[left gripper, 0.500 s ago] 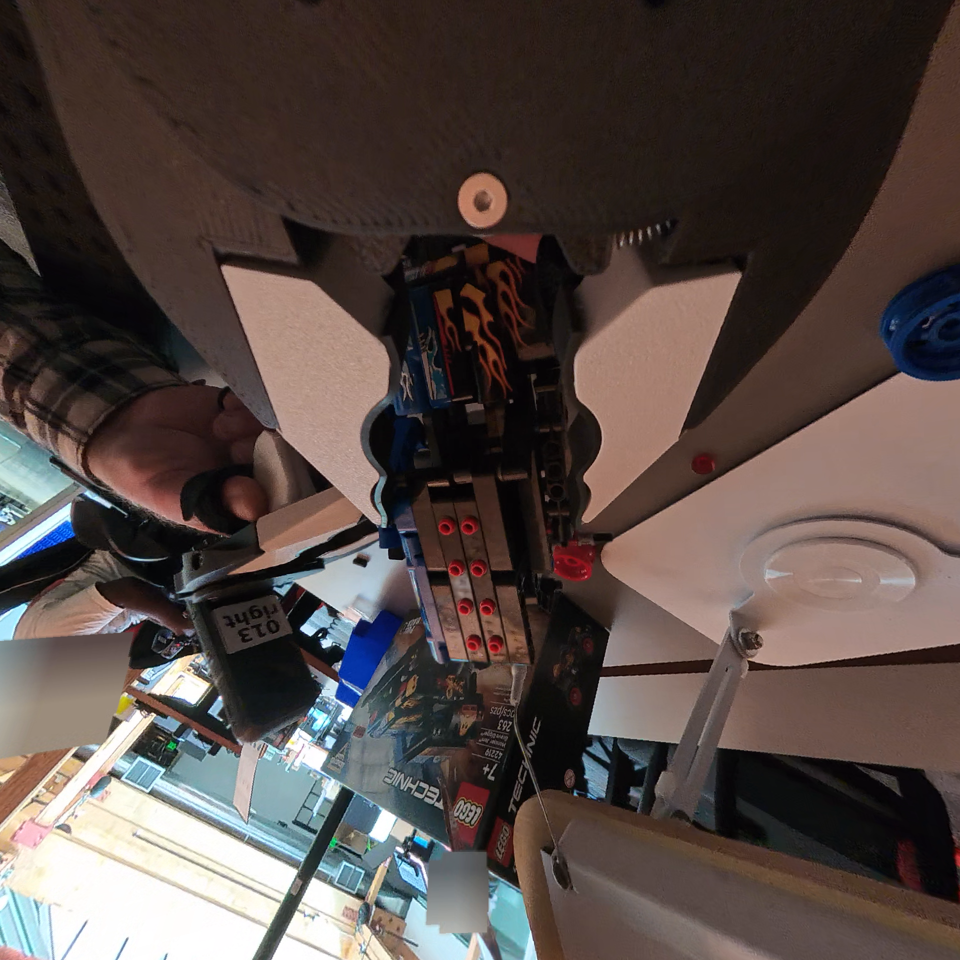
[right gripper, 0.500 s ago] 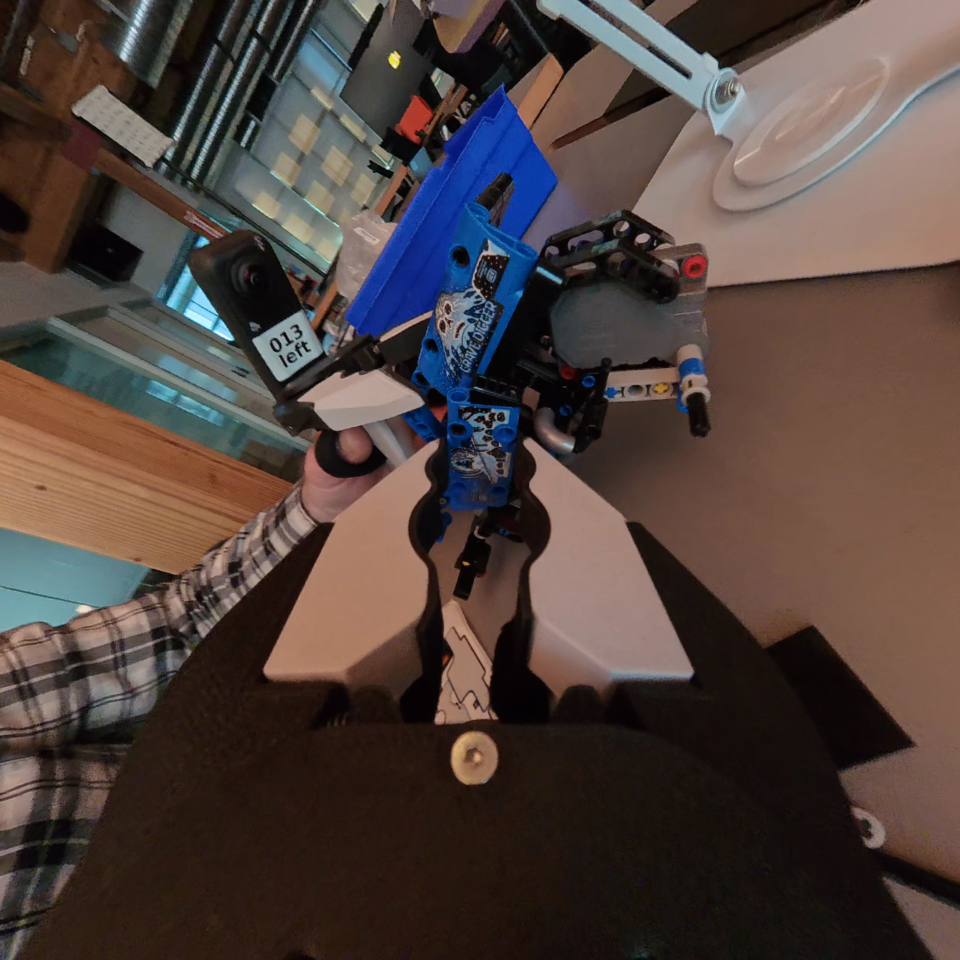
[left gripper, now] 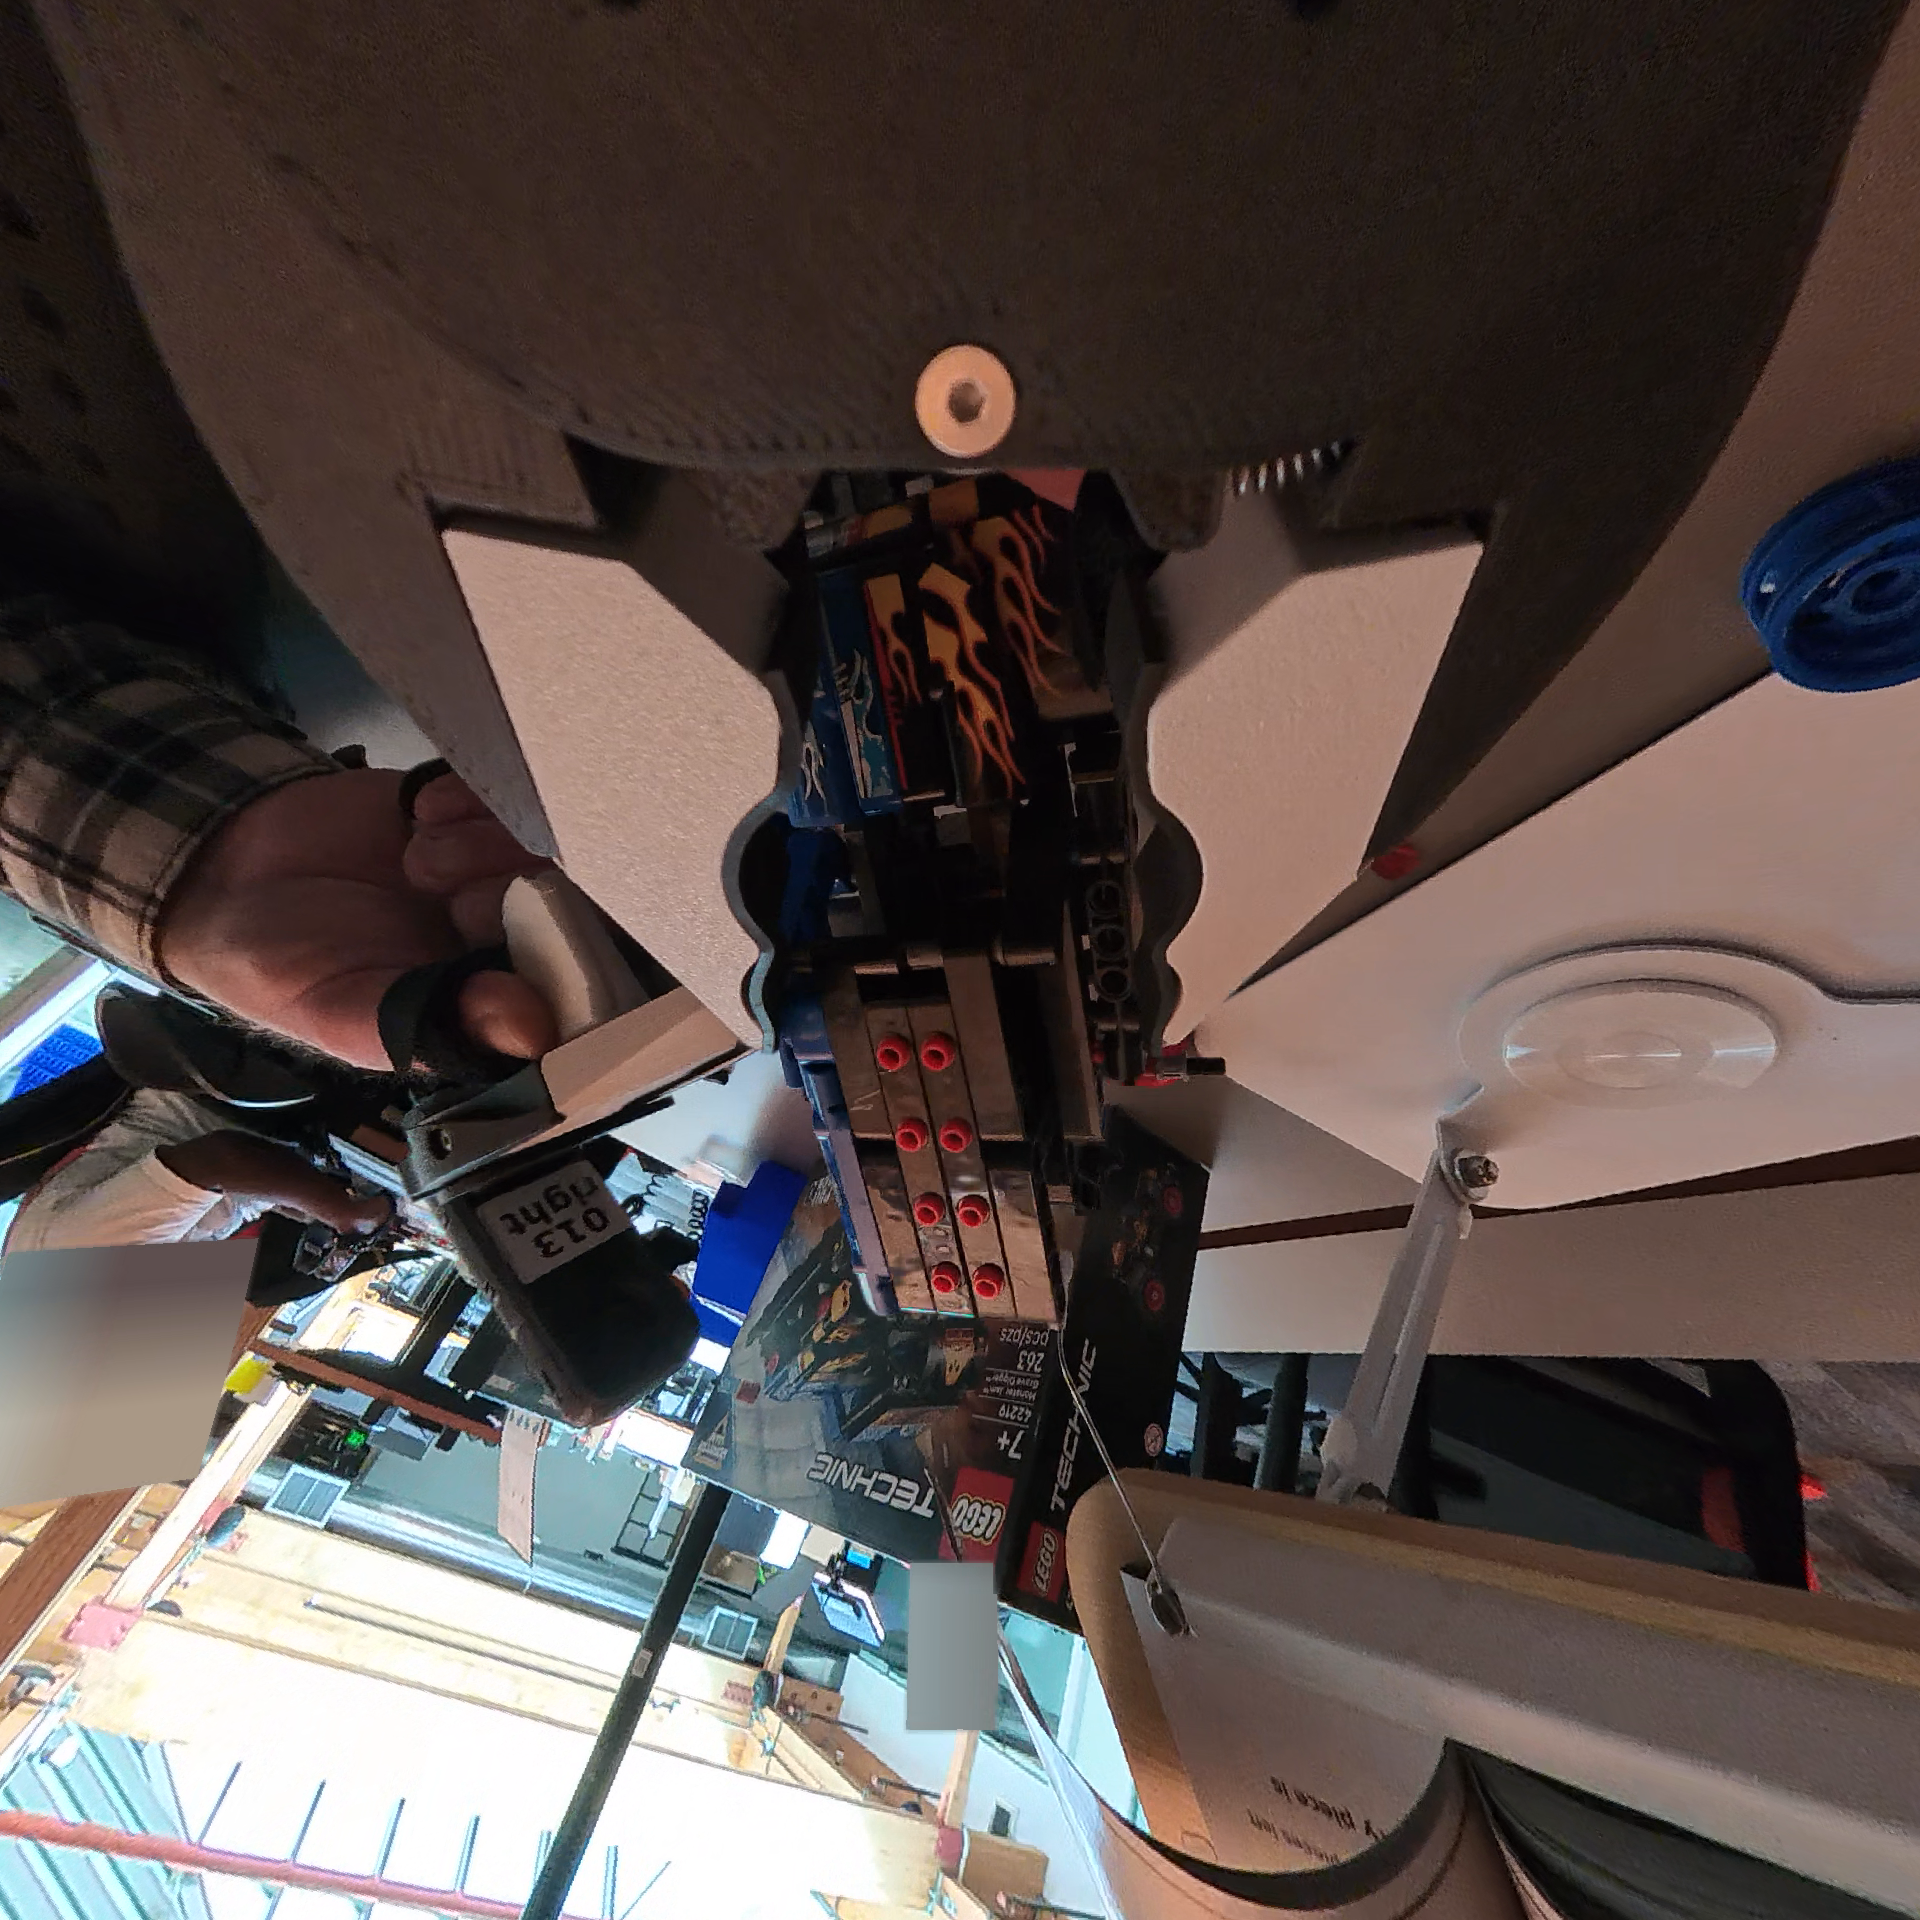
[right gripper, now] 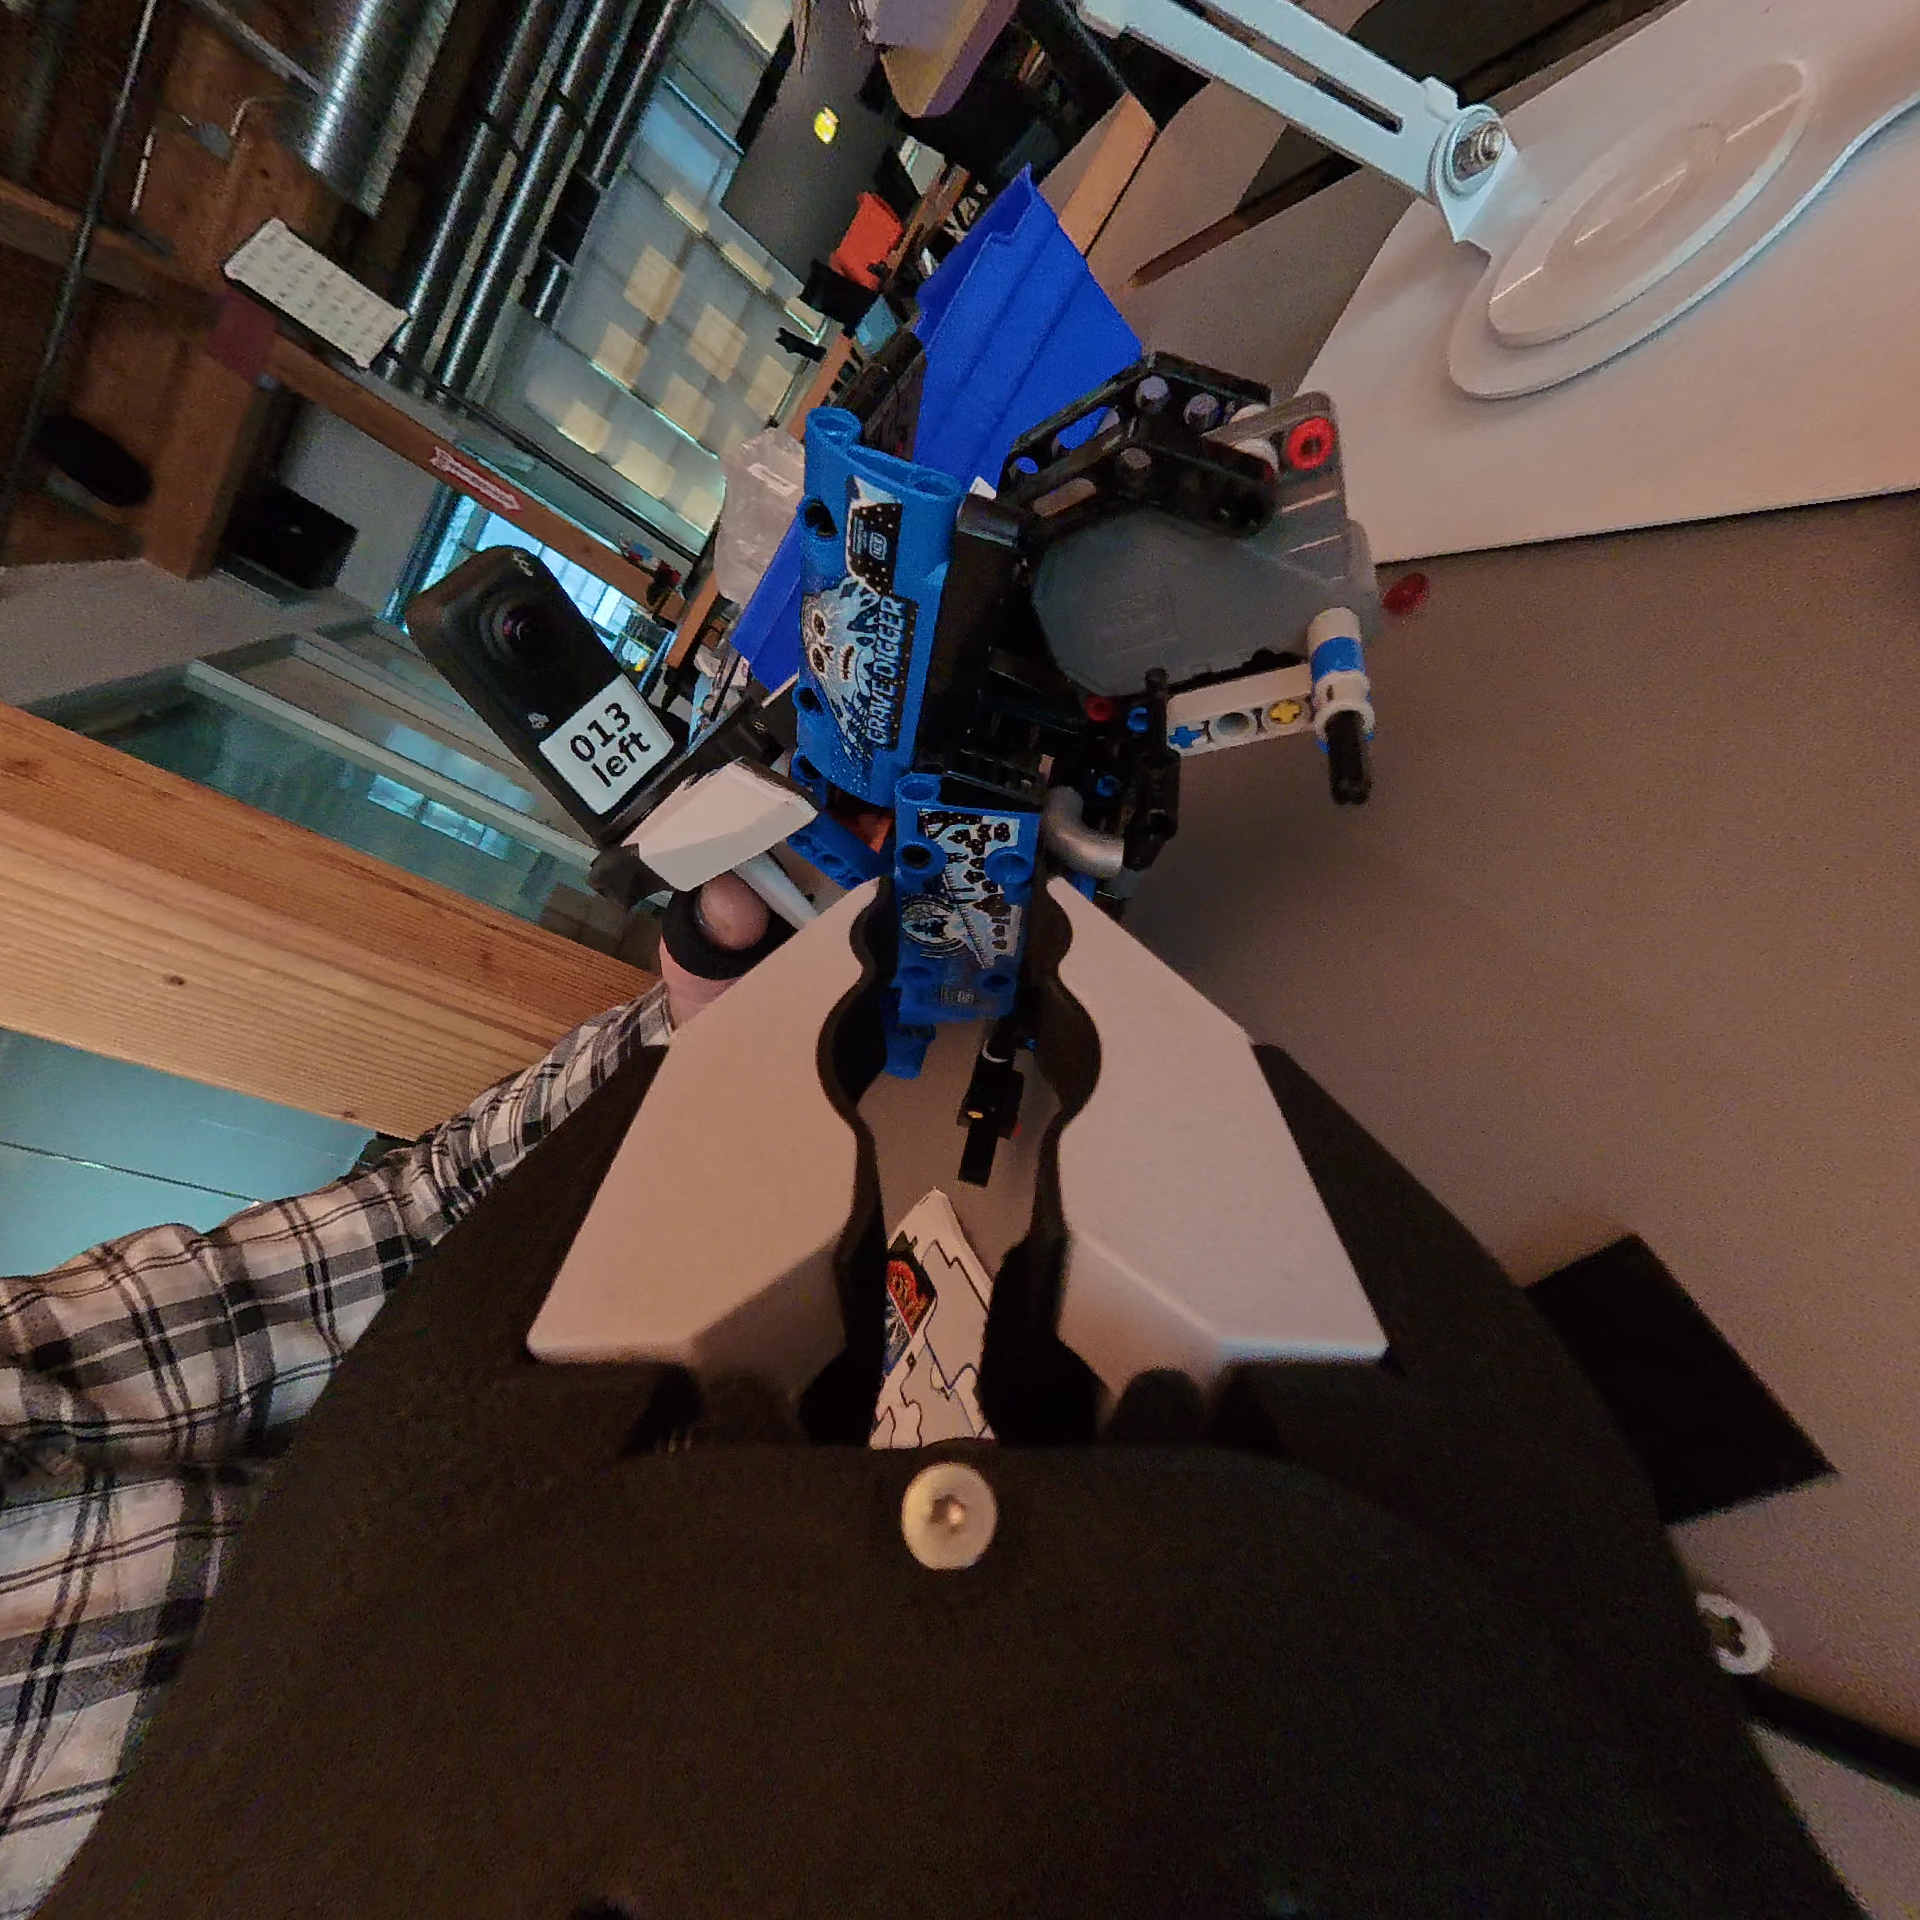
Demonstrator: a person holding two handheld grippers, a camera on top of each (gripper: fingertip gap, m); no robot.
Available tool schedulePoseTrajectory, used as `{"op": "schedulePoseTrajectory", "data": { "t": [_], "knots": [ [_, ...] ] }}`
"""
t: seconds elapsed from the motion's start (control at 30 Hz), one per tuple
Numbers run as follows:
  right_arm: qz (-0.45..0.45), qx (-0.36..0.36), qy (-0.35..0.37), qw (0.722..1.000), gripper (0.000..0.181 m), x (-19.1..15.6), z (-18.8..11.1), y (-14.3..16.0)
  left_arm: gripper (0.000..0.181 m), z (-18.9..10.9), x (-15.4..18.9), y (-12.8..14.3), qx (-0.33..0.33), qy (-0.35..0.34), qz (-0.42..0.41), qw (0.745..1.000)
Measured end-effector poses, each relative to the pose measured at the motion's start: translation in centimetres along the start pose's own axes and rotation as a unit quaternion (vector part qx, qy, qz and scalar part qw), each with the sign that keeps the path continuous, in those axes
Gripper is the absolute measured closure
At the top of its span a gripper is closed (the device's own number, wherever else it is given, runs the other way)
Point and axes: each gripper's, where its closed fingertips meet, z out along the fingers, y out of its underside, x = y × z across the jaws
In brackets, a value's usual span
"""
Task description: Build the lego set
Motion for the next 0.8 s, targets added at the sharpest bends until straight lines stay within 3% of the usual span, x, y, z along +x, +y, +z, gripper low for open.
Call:
{"op": "schedulePoseTrajectory", "data": {
  "t": [0.8],
  "knots": [
    [0.002,0.005,-0.015,1.0,0.159,-0.17,0.09,-0.08,0.116,0.21,0.54,-0.21,0.011,-0.002,0.042,0.999]
  ]
}}
